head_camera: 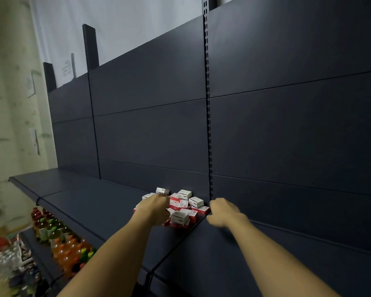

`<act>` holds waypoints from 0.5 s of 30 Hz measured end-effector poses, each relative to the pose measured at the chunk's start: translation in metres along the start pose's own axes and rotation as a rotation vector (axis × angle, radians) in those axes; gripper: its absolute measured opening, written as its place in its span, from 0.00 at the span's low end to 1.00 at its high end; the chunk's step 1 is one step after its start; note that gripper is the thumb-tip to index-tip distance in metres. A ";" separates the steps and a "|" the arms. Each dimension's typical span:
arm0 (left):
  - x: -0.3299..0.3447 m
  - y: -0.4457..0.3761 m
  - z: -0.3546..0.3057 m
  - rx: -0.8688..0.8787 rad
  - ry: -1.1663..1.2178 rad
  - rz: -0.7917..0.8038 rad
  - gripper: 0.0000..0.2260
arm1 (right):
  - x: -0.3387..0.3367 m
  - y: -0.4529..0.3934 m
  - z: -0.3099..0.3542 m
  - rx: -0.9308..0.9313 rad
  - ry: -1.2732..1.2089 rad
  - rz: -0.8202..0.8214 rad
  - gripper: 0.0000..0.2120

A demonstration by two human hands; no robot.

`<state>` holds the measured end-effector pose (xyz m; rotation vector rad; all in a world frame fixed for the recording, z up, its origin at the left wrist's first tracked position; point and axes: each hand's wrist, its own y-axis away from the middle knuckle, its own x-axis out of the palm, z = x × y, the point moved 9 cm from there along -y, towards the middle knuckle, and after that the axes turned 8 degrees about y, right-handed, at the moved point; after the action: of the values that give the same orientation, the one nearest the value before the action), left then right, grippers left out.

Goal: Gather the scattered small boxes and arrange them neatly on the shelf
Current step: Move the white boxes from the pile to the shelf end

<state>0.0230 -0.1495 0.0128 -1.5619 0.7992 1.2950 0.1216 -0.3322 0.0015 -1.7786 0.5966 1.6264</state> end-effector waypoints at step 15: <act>0.031 -0.095 -0.008 0.071 -0.009 0.032 0.16 | 0.035 -0.070 -0.046 0.016 -0.117 -0.030 0.16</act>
<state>0.1186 -0.1206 0.0057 -1.4919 0.8591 1.2825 0.2076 -0.3146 -0.0214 -1.6600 0.5259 1.6872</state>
